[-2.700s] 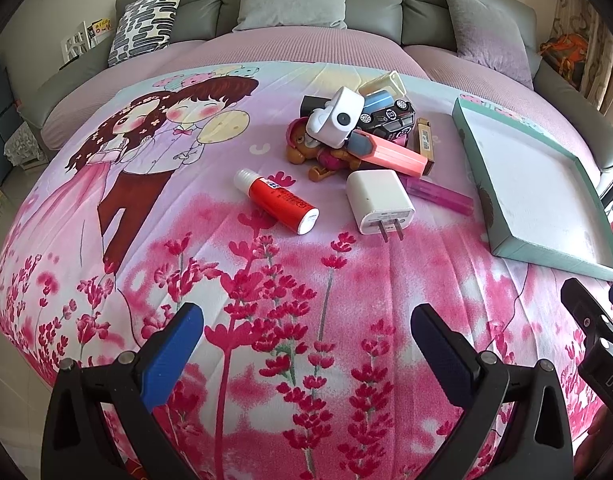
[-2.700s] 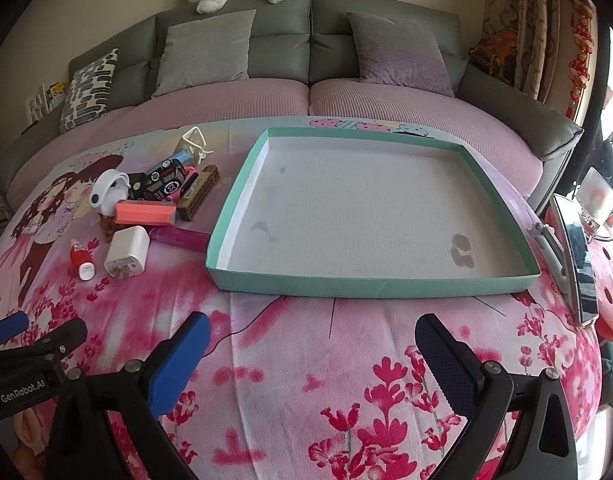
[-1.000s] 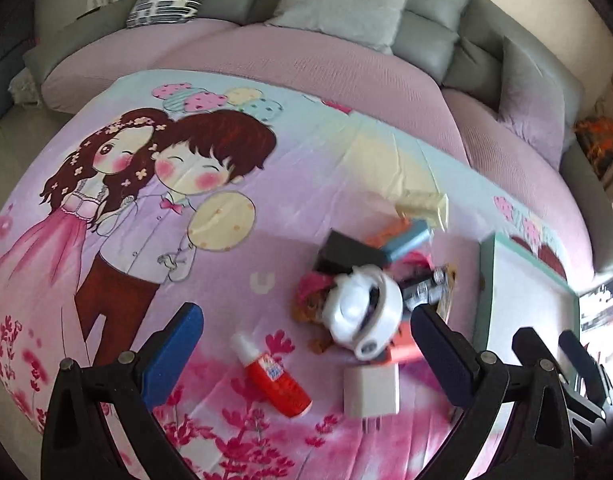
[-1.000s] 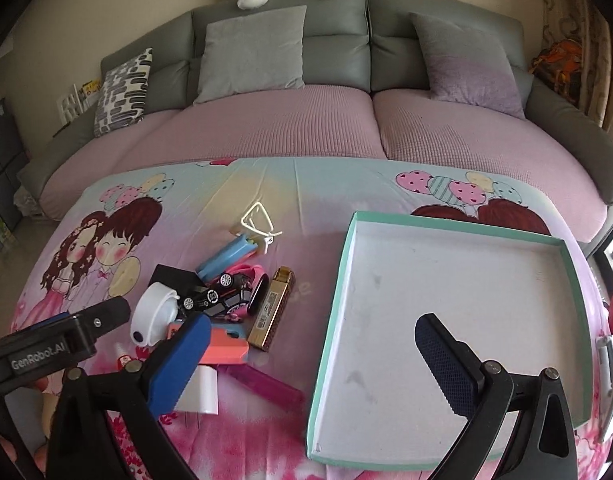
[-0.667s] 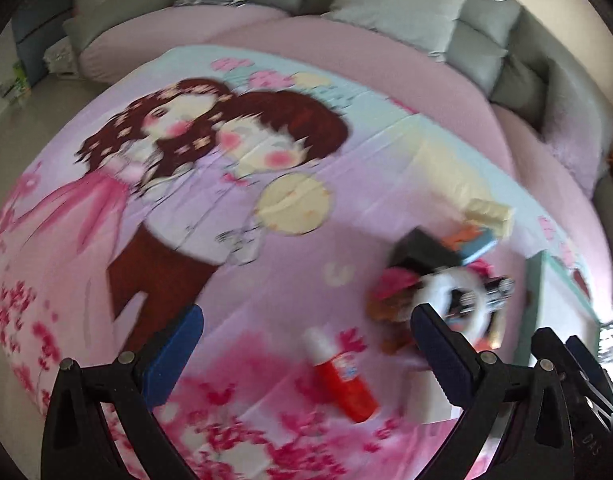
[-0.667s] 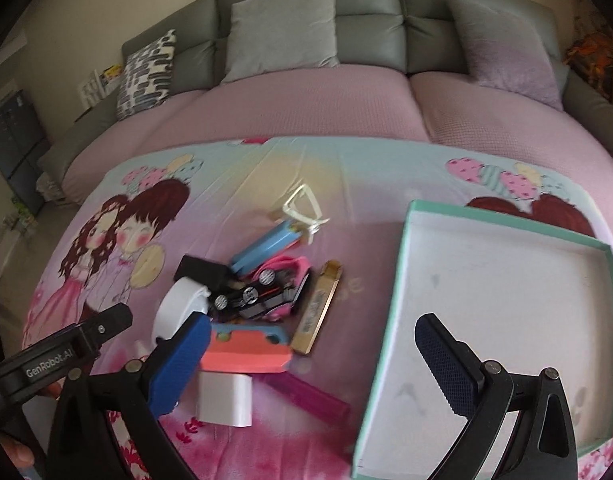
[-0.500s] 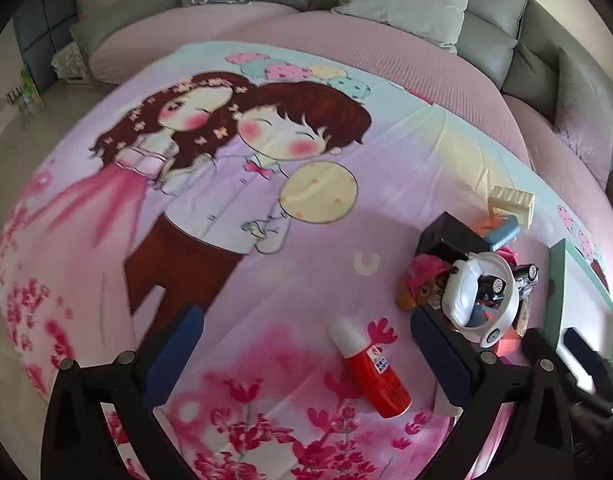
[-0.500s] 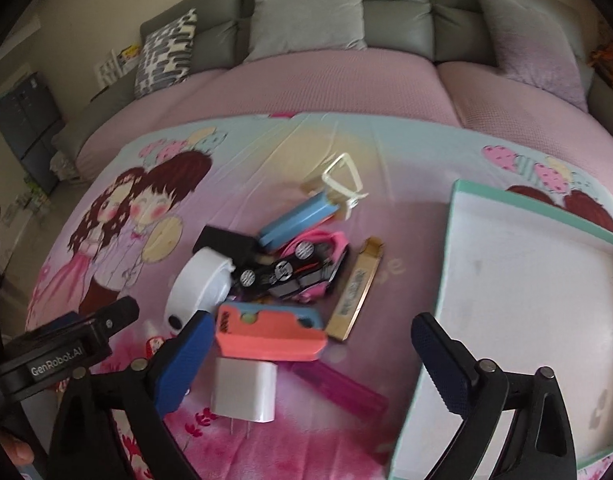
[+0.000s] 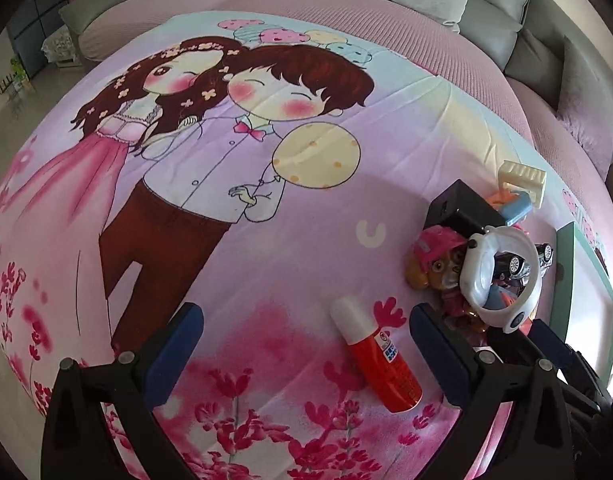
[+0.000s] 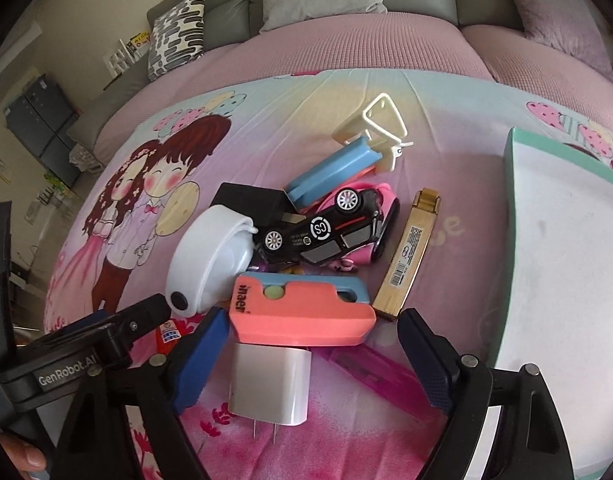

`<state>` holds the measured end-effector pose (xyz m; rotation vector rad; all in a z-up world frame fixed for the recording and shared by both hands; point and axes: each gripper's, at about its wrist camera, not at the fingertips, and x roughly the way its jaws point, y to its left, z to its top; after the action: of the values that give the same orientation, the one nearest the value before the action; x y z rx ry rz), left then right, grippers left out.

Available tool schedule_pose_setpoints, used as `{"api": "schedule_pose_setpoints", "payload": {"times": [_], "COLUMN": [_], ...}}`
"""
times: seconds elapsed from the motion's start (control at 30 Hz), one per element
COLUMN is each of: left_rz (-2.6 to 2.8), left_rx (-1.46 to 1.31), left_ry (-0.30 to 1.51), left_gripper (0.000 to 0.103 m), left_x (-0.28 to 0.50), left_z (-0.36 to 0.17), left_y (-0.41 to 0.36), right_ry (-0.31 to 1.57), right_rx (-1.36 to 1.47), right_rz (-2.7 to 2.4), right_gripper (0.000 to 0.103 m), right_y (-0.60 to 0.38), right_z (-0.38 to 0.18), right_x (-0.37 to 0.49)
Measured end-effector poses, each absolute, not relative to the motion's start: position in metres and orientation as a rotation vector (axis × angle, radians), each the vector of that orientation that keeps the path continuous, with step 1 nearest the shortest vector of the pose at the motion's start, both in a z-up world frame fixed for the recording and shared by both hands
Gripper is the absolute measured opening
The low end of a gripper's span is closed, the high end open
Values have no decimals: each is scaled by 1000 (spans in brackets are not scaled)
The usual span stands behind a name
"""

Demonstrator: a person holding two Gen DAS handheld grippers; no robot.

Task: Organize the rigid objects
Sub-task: 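Move both tools toward the pile of small items, then grasp the red glue stick with left tool while right tool grasps the pink-blue block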

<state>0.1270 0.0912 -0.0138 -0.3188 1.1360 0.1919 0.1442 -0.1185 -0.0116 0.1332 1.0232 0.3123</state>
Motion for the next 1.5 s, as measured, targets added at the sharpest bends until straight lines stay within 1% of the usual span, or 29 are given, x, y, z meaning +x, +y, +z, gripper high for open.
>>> {"api": "schedule_pose_setpoints", "payload": {"times": [0.2,0.3,0.33,0.6,0.63,0.67,0.7,0.9,0.97,1.0,1.03,1.1,1.17,1.2,1.23,1.27,1.33,1.37,1.4,1.47,1.5], "left_rz": [190,173,172,147,145,141,137,127,116,110,106,94,76,58,42,32,26,28,27,23,22], "left_rx": [-312,-315,-310,-284,-277,-274,-271,-231,-221,-213,-202,-180,-164,-163,-163,-160,-153,-155,-161,-183,-186], "left_ry": [1135,1137,1137,1137,1138,1139,1142,1183,1183,1188,1194,1203,1200,1196,1192,1190,1185,1179,1176,1168,1167], "left_gripper": [102,102,102,102,102,102,102,101,95,89,80,75,68,60,53,48,32,29,23,22,22], "left_x": [126,128,128,129,129,125,124,119,116,115,115,115,115,114,113,114,114,113,113,113,115], "left_z": [-15,-16,-15,-14,-14,-14,-14,-26,-27,-28,-30,-34,-35,-35,-35,-33,-33,-34,-33,-36,-37], "left_y": [88,85,84,76,73,71,68,51,44,41,35,26,19,15,11,5,0,-1,1,2,4], "right_ry": [1014,1008,1008,990,983,977,975,982,980,981,981,981,980,984,990,994,999,1002,1003,1009,1007], "right_rx": [164,174,173,172,178,196,202,159,156,159,164,167,169,168,160,148,151,161,167,168,166], "right_rz": [329,351,350,342,350,372,372,369,368,368,368,367,365,363,356,346,349,352,352,349,351], "right_gripper": [85,74,73,71,60,44,43,43,43,43,43,45,46,47,53,58,60,60,61,67,68], "right_y": [-119,-120,-120,-125,-127,-128,-130,-124,-125,-125,-126,-126,-126,-126,-126,-125,-124,-125,-126,-126,-126], "right_z": [-10,-7,-6,2,4,7,9,10,10,10,10,10,10,9,8,7,4,3,2,-1,-2], "right_x": [144,142,141,133,131,130,129,126,125,126,126,126,126,126,127,127,128,129,130,131,132]}}
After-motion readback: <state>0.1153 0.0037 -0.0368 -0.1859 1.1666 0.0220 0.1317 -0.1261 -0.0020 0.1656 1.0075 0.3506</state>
